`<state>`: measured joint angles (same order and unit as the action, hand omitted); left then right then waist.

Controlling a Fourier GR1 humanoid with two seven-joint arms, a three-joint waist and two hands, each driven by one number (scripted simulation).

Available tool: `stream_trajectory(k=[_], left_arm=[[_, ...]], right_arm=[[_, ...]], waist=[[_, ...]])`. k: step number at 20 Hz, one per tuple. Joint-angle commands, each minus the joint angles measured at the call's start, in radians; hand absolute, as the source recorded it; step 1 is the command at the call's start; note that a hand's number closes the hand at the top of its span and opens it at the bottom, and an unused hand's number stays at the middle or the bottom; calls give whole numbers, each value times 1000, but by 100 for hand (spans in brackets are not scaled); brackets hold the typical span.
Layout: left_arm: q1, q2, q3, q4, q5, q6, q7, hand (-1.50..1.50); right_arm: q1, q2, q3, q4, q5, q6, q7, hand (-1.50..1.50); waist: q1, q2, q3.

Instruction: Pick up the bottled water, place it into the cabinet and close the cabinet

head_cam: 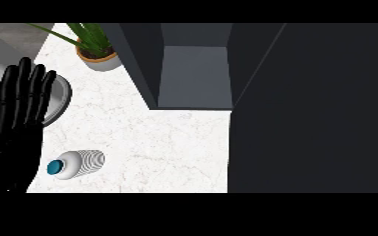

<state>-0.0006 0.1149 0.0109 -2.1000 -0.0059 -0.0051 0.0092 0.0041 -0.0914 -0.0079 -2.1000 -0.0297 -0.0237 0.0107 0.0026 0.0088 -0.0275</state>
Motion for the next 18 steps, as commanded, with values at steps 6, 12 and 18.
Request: stream_trajectory(k=[6,12,18], left_arm=[[263,-26,191,-143,195,-46,-168,-150],[496,-113,220,-290,435,-13,-4,-150],[601,-114,308,-430,543,-44,71,-150]], right_arm=[[147,19,127,-174,73,27,12,-150],[242,-2,246,-282,-51,122,138,-150],[254,26,342,-431,-6,64,274,-150]], waist=[[9,-15,26],[17,-19,26],[13,-16,27]])
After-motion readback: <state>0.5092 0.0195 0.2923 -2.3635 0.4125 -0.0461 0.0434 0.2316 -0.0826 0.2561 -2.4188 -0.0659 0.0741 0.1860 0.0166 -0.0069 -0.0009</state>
